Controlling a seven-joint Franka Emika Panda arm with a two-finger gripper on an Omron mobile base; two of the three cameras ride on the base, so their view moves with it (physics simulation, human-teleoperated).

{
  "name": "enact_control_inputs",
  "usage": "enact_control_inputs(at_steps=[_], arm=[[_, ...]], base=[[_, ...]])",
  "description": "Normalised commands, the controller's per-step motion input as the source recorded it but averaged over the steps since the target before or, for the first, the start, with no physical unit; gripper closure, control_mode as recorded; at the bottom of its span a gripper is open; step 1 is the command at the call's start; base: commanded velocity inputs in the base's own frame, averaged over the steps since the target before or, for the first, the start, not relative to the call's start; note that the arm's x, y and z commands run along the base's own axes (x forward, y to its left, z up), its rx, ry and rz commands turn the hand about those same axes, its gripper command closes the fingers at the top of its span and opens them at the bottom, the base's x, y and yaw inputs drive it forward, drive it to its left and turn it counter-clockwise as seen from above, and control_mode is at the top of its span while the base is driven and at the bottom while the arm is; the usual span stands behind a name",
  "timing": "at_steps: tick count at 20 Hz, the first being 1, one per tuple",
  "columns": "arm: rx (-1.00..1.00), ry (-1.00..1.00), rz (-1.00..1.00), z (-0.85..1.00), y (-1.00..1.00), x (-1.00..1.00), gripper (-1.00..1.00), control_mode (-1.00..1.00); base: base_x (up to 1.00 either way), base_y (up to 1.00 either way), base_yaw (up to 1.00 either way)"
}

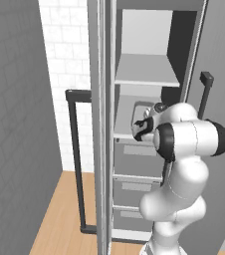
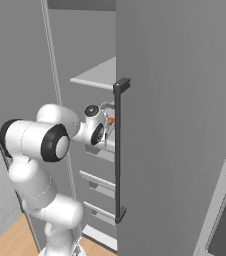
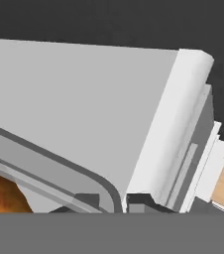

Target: Take the meat container that has the chicken drumstick and place it on the second highest rack of the freezer. Then take the vegetable container that has the garlic and broccoli and place it on the highest rack of the freezer.

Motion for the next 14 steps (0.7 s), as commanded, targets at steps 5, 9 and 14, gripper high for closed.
enact_control_inputs(at_steps=[5, 9, 14], arm=[[0.00, 0.03, -0.02, -0.24, -0.07, 0.43, 1.00, -1.00], [0.00, 0.05, 0.00, -0.33, -0.03, 0.40, 1.00, -1.00], [0.00, 0.02, 0.00, -0.32, -0.05, 0.31, -1.00, -1.00]], base=[[0.00, 0.00, 0.00], [0.00, 0.00, 0.00], [0.00, 0.00, 0.00]])
